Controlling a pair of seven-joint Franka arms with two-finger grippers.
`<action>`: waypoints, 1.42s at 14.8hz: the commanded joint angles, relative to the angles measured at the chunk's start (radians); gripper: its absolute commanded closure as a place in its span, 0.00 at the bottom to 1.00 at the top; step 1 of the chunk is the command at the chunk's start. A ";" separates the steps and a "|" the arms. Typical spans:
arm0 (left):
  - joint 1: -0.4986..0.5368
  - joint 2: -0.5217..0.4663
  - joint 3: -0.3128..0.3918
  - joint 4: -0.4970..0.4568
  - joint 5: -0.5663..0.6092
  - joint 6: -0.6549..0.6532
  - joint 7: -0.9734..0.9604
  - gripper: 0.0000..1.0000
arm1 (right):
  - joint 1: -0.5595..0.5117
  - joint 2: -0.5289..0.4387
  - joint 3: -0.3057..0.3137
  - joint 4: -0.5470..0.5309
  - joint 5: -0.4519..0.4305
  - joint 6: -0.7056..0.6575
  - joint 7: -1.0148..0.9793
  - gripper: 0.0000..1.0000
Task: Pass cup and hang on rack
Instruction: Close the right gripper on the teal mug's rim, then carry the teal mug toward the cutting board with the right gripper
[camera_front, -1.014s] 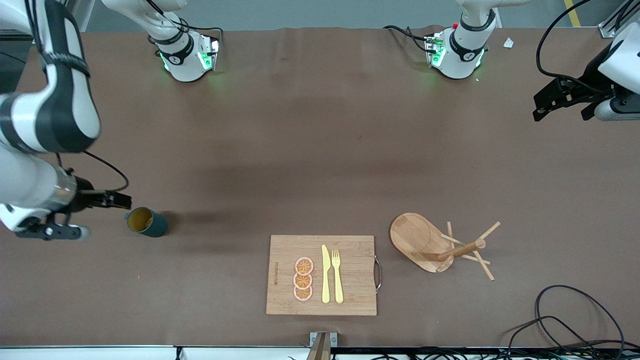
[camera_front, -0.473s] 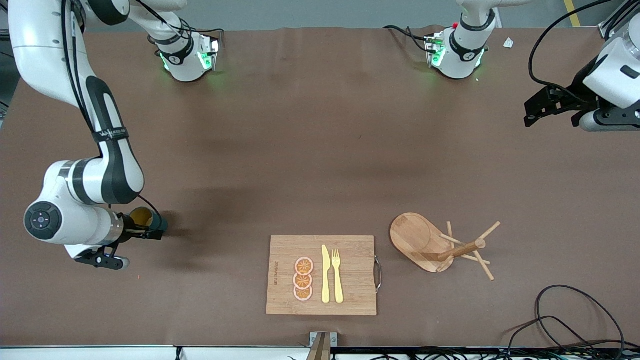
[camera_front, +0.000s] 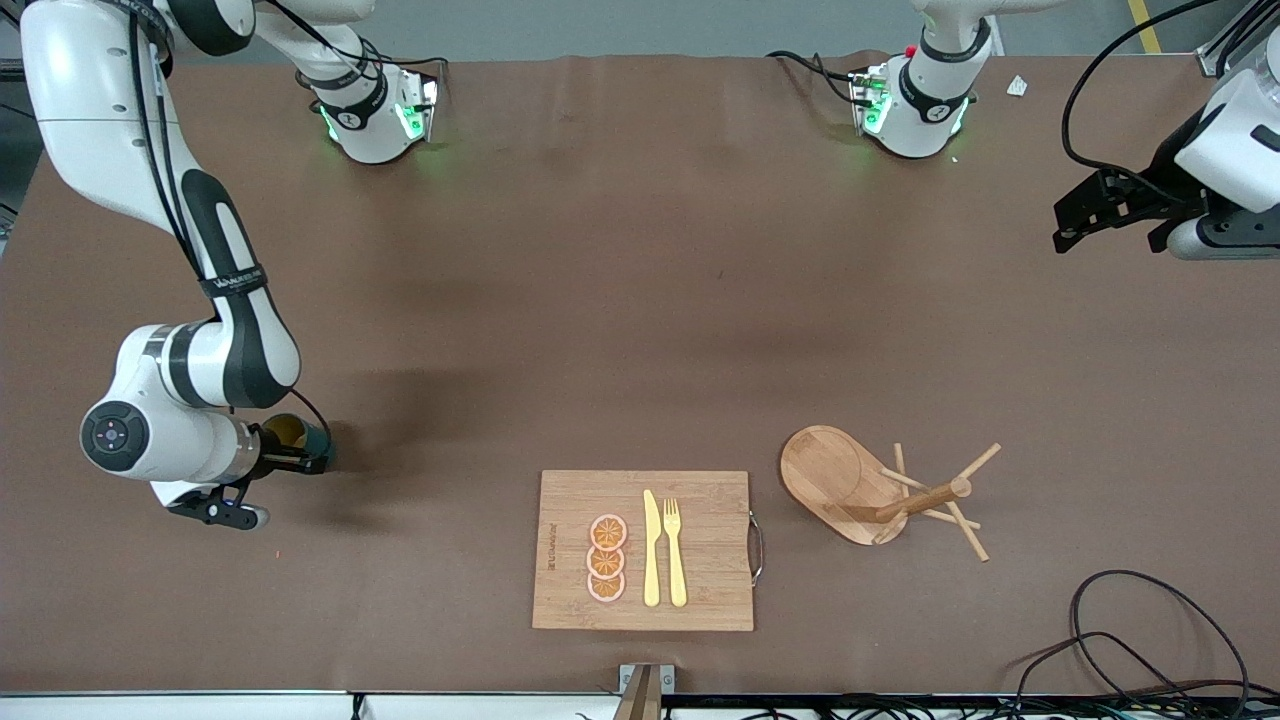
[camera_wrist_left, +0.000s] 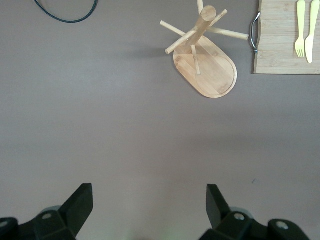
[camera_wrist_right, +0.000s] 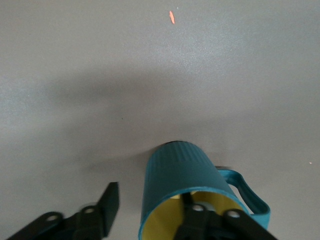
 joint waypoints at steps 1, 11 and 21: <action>0.007 -0.005 -0.003 0.008 0.001 -0.014 0.025 0.00 | -0.008 -0.027 0.007 -0.028 -0.001 0.004 -0.004 0.89; 0.005 -0.005 0.005 0.010 -0.002 -0.014 0.025 0.00 | 0.180 -0.027 0.012 0.171 0.080 -0.127 0.130 1.00; 0.010 -0.005 0.008 0.013 0.001 -0.013 0.025 0.00 | 0.700 0.283 0.012 0.512 0.128 0.119 1.218 0.99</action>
